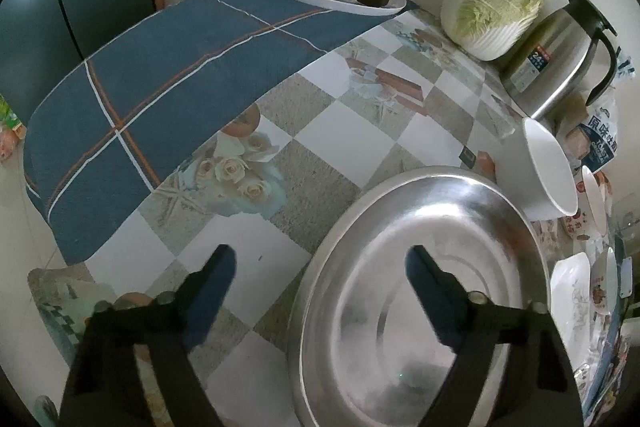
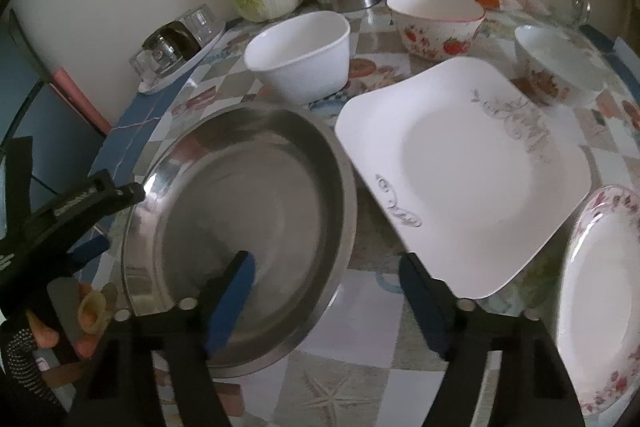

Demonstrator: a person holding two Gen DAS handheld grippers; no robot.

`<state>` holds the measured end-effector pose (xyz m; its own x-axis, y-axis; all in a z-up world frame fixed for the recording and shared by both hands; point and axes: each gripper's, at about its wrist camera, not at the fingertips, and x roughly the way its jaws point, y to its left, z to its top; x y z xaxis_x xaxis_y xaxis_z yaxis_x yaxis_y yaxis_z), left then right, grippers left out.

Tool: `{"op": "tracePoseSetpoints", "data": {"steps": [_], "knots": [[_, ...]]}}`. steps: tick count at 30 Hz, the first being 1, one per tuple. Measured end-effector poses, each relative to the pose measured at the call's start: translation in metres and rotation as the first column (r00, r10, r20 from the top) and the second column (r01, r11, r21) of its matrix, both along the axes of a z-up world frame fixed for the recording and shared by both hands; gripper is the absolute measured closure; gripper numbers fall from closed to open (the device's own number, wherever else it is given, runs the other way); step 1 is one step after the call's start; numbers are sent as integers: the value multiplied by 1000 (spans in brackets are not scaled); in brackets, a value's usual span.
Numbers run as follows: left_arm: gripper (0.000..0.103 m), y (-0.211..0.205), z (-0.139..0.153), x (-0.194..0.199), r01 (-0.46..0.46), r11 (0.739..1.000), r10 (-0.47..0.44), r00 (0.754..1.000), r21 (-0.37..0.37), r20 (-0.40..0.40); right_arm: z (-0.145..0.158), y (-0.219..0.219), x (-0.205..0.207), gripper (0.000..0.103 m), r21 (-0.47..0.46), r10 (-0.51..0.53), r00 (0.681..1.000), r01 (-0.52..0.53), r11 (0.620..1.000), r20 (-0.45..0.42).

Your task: Organize plates and bowls

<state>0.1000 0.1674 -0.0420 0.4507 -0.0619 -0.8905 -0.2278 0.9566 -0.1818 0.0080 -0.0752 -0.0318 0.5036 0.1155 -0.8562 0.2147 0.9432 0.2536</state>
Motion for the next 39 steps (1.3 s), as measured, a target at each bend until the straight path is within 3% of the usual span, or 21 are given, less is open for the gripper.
{"op": "tracePoseSetpoints", "data": {"steps": [2,9,13,18,19,28,39], "knots": [[18,1,-2,3,-6,1000,6,1000,-3,-5,-2,2,1,34,18,4,1000,-4,1000,-6],[27,0,-16,12,-5,1000,4,999,-19,-34,-10,0,4,64,23,-9,999,10,1000,-49],[49,1,-24,14,-2,1000,0,998,-28,-56,-16,-5,6,77,32,-19,998,21,999,-62],[68,-3,-23,12,34,999,-35,999,-31,-34,-19,-9,6,86,63,-11,998,15,998,-63],[68,-5,-22,11,45,999,-46,998,-17,-33,-18,-7,6,88,60,1,998,3,998,-62],[71,-5,-14,4,56,998,-56,998,16,-13,-4,1,4,87,-3,67,998,-67,998,-20],[72,-5,14,-12,38,999,-37,997,-14,74,15,1,-7,87,-22,105,993,-104,994,50]]}}
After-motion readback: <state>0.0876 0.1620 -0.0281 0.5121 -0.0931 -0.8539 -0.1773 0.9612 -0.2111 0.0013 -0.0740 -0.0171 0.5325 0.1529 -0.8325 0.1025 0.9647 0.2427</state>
